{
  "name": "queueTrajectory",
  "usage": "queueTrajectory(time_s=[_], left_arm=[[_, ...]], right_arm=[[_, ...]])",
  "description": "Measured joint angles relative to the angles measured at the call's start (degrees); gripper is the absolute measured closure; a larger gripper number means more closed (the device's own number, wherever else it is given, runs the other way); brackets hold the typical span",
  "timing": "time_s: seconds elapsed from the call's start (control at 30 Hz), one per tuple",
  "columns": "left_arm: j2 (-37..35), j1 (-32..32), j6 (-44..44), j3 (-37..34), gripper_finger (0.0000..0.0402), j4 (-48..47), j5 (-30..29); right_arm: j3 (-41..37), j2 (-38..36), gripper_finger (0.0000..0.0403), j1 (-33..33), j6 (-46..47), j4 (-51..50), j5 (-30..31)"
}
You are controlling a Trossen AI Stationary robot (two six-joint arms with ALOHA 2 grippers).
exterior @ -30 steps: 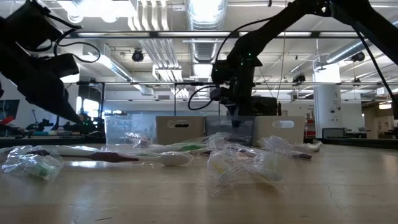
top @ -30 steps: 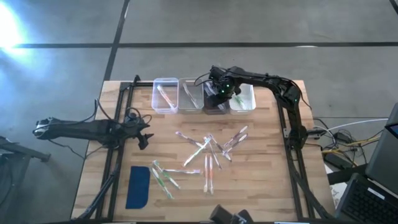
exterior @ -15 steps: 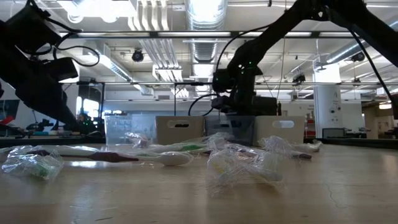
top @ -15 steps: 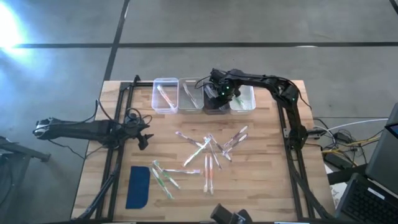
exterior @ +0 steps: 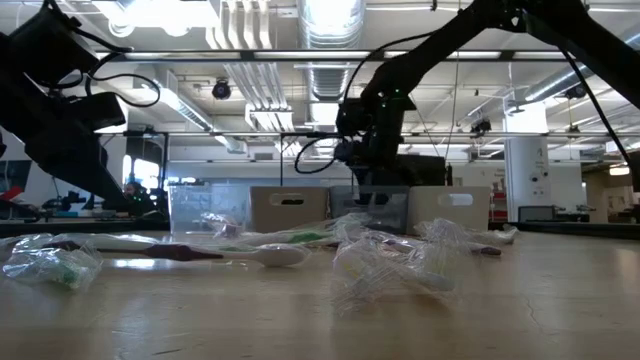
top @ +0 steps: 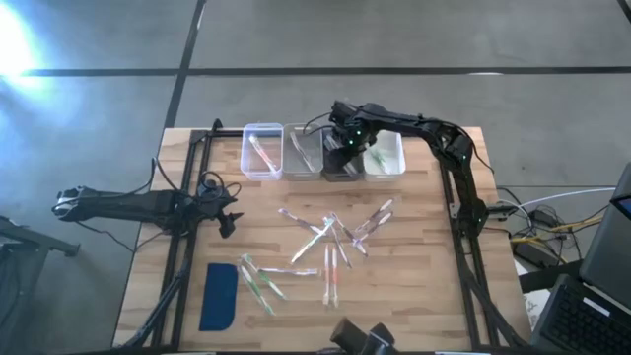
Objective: Pick & Place Toothbrushes
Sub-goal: Put the purple toothbrush into the gray bin
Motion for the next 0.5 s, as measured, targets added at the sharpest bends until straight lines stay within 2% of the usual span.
queueTrajectory(time_s=[0.23, 0.5], left_arm=[[0.0, 0.0, 0.0, 0.0, 0.0145, 0.0, 0.0], [0.0, 0.0, 0.0, 0.0, 0.0145, 0.0, 0.0]], right_arm=[[5.8, -0.3, 0.0207, -0.4, -2.1, -4.2, 4.4], [13.1, -0.3, 0.0221, -1.1, -2.5, -8.1, 6.2]])
